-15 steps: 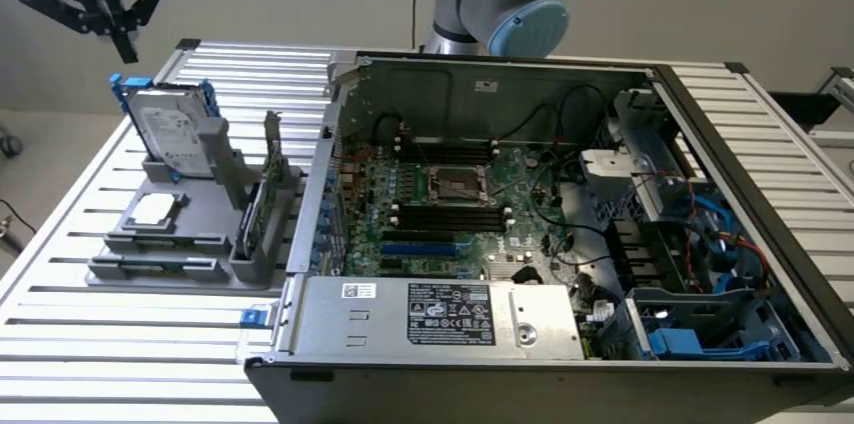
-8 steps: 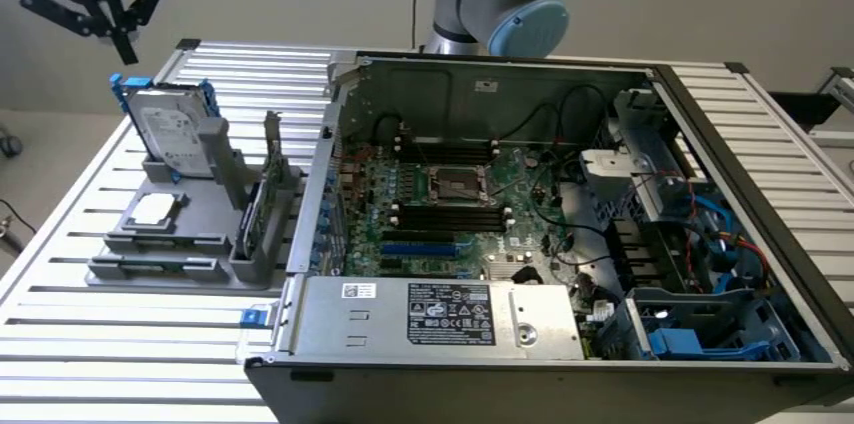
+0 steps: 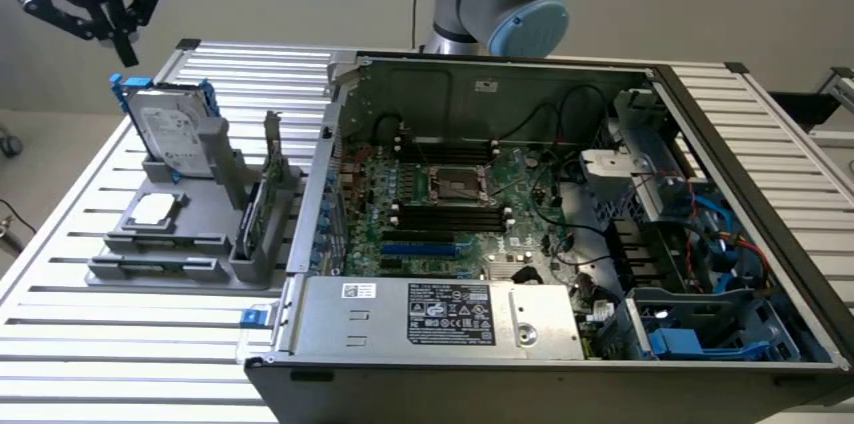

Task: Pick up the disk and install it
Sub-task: 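Pick up the disk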

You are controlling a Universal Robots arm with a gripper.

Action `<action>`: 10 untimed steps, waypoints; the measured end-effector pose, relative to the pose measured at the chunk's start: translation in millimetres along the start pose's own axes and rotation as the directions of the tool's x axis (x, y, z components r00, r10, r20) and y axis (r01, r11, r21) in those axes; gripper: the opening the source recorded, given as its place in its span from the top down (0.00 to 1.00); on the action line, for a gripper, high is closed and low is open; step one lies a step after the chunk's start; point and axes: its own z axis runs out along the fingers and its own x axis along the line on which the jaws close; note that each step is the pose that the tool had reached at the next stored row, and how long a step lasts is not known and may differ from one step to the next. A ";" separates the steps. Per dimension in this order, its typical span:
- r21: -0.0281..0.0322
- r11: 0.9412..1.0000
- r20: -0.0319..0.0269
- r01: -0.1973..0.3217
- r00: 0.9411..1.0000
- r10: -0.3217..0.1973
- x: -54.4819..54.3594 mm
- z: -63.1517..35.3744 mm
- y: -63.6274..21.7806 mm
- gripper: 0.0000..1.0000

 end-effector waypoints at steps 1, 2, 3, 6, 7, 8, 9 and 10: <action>0.000 1.000 -0.001 0.018 1.000 -0.018 0.0 0.3 0.0 0.89; 0.001 0.999 -0.002 0.036 0.999 -0.036 0.0 0.7 0.0 0.89; 0.001 0.999 -0.003 0.054 0.999 -0.054 0.0 1.0 0.0 0.89; 0.002 0.994 -0.007 0.109 0.994 -0.109 0.0 1.8 -0.1 0.89; 0.002 0.992 -0.008 0.127 0.992 -0.127 0.0 2.0 -0.1 0.89; 0.002 0.989 -0.009 0.145 0.989 -0.145 -0.1 2.2 -0.1 0.89; 0.003 0.987 -0.010 0.162 0.987 -0.162 0.0 2.3 -0.1 0.89; 0.003 0.984 -0.011 0.180 0.984 -0.180 0.0 2.4 -0.1 0.89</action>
